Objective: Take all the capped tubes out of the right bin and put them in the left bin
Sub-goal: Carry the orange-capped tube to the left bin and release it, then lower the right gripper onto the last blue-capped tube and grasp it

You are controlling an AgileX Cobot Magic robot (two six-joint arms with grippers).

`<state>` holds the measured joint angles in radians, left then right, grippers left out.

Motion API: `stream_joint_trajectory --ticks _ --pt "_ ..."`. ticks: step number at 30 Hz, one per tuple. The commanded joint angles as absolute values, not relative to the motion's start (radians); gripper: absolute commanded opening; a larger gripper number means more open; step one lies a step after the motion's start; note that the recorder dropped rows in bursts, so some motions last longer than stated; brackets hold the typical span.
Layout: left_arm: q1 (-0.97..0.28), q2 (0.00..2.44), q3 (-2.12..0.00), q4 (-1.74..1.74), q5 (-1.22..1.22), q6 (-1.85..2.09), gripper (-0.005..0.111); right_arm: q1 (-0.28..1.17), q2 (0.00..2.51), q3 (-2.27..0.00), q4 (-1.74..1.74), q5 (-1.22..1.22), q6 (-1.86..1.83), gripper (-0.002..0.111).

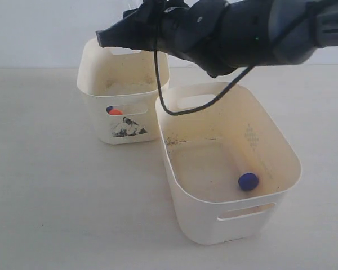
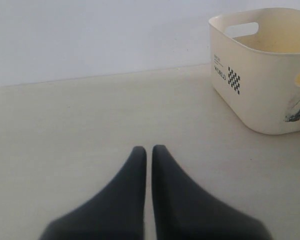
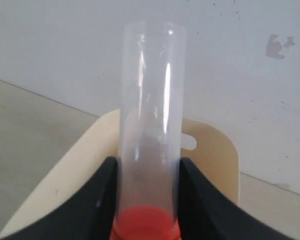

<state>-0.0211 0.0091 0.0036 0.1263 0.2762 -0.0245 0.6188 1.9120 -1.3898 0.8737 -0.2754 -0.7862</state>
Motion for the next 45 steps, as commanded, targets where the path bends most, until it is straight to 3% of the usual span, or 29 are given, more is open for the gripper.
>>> stream_joint_trajectory --ticks 1,6,8,12,15,23,27,31,34,39,45 --pt "-0.020 0.007 0.000 0.120 0.261 -0.036 0.004 0.630 1.973 -1.477 0.834 -0.236 -0.773 0.017" --pt "-0.020 0.007 0.000 0.120 0.261 -0.036 0.004 0.630 2.015 -1.527 0.834 -0.191 -0.769 0.071" --pt "-0.020 0.007 0.000 0.120 0.261 -0.036 0.004 0.630 2.016 -1.527 0.834 -0.191 -0.769 0.074" --pt "-0.020 0.007 0.000 0.120 0.261 -0.036 0.004 0.630 2.006 -1.527 0.834 -0.191 -0.769 0.068" --pt "-0.020 0.007 0.000 0.120 0.261 -0.036 0.004 0.628 1.967 -1.527 0.834 -0.147 -0.769 0.056" --pt "-0.020 0.007 0.000 0.120 0.261 -0.036 0.004 0.568 1.815 -1.527 0.787 0.309 -0.802 0.000" --pt "-0.020 0.007 0.000 0.120 0.261 -0.036 0.004 0.514 1.760 -1.527 0.571 0.561 -0.681 0.000" --pt "-0.020 0.007 0.000 0.120 0.261 -0.036 0.004 0.485 1.727 -1.527 0.124 0.785 -0.119 0.000" --pt "-0.020 0.007 0.000 0.120 0.261 -0.036 0.004 0.488 1.717 -1.527 -0.135 0.975 0.102 0.000" --pt "-0.020 0.007 0.000 0.120 0.261 -0.036 0.004 0.488 1.718 -1.527 -0.158 1.207 0.150 0.000" --pt "-0.020 0.007 0.000 0.120 0.261 -0.036 0.004 0.488 1.718 -1.525 -0.095 1.214 0.189 0.000"
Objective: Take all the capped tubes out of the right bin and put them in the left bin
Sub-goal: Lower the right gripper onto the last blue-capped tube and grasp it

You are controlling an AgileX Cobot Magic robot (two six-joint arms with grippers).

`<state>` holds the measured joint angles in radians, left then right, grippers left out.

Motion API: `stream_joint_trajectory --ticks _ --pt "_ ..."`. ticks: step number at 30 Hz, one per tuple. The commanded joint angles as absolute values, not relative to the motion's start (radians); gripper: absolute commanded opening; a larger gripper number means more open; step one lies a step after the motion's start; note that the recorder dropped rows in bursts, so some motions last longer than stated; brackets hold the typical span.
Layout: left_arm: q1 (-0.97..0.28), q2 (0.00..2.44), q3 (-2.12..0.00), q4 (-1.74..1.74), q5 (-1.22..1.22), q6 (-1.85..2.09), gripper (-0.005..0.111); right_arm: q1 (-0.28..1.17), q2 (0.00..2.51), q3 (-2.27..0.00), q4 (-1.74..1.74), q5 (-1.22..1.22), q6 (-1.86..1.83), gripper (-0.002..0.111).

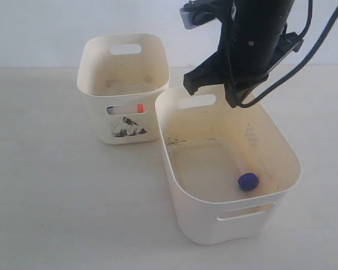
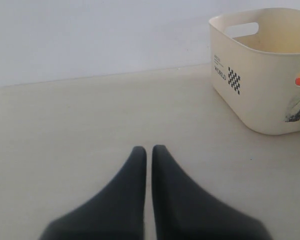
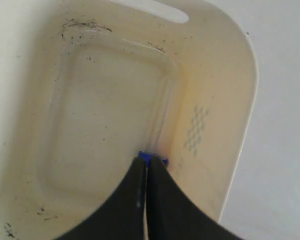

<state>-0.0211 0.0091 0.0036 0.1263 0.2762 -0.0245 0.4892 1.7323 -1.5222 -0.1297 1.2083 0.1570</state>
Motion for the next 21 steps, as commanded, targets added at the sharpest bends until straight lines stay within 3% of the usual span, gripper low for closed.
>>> stream_joint_trajectory --ticks 1,6,14,21 --pt "-0.020 0.007 0.000 0.120 0.261 -0.036 0.004 0.488 1.720 -1.520 -0.090 1.205 0.193 0.000" --pt "-0.020 0.007 0.000 0.120 0.261 -0.036 0.004 0.489 1.739 -1.464 -0.083 1.178 0.196 0.001" --pt "-0.020 0.007 0.000 0.120 0.261 -0.036 0.004 0.591 1.839 -1.455 -0.226 1.221 0.304 0.047" --pt "-0.020 0.007 0.000 0.120 0.261 -0.036 0.004 0.628 1.888 -1.455 -0.320 1.221 0.420 0.049"
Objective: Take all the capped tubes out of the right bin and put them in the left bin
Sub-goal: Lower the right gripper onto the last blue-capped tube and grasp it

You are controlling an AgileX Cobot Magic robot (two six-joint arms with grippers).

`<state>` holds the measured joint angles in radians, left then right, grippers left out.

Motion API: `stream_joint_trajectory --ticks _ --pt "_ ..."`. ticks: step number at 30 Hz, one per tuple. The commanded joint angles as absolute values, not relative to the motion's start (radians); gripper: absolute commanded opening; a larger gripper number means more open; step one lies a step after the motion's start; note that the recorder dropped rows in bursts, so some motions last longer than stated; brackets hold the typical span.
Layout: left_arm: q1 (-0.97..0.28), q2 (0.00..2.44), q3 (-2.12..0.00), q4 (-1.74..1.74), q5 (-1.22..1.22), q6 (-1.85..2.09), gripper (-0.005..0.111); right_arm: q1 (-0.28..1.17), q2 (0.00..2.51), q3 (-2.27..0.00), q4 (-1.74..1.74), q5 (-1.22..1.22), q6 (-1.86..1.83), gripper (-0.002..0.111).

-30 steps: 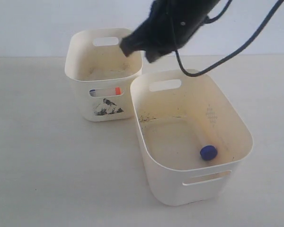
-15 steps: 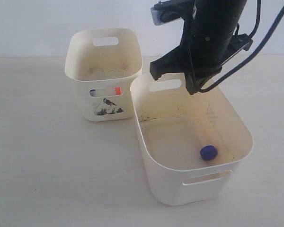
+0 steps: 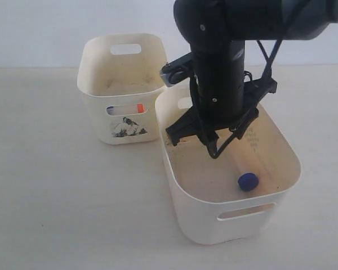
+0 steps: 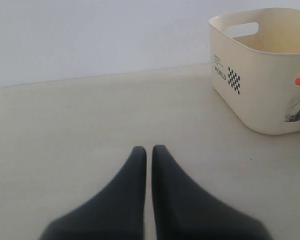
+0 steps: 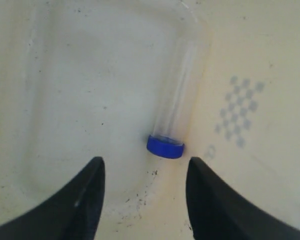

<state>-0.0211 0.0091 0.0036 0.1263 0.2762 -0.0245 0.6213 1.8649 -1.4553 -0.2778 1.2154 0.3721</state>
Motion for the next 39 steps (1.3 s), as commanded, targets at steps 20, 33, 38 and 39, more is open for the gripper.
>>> stream_joint_trajectory --ticks 20,33,38,39 --pt "-0.020 0.007 0.000 0.120 0.261 -0.036 0.004 0.628 1.988 -1.455 -0.375 1.221 0.523 0.074" --pt "-0.020 0.007 0.000 0.120 0.261 -0.036 0.004 0.628 2.059 -1.455 -0.396 1.221 0.550 0.058" --pt "-0.020 0.007 0.000 0.120 0.261 -0.036 0.004 0.628 2.077 -1.455 -0.419 1.221 0.550 0.058" --pt "-0.020 0.007 0.000 0.120 0.261 -0.036 0.004 0.628 2.082 -1.455 -0.425 1.221 0.550 0.058"
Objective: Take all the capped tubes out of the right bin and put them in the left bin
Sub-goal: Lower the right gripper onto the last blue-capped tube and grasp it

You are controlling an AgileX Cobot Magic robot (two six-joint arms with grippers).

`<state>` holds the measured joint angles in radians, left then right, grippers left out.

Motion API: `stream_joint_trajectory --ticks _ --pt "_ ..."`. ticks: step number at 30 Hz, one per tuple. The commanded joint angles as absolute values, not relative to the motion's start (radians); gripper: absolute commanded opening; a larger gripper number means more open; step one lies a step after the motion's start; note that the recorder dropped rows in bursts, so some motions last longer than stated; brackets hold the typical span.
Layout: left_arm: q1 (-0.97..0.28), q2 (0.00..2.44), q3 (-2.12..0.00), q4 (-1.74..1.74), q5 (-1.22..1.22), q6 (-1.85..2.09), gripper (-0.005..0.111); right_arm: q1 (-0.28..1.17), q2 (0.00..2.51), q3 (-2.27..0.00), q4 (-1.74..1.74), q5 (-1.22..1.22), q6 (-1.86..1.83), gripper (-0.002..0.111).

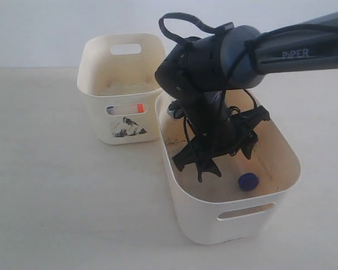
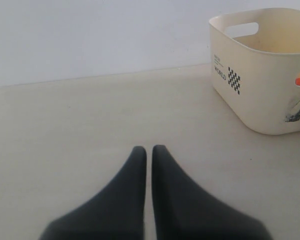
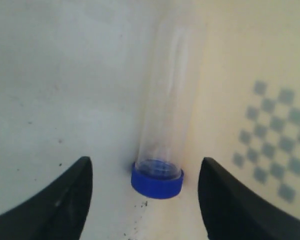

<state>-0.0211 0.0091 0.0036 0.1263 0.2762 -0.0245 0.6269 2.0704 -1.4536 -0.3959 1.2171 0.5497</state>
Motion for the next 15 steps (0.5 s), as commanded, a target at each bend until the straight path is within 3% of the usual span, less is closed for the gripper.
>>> stream_joint_trajectory --ticks 1,15 --pt "-0.020 0.007 0.000 0.120 0.261 -0.036 0.004 0.628 2.085 -1.455 -0.428 1.221 0.551 0.058" --pt "-0.020 0.007 0.000 0.120 0.261 -0.036 0.004 0.628 2.142 -1.455 -0.478 1.221 0.566 0.058"
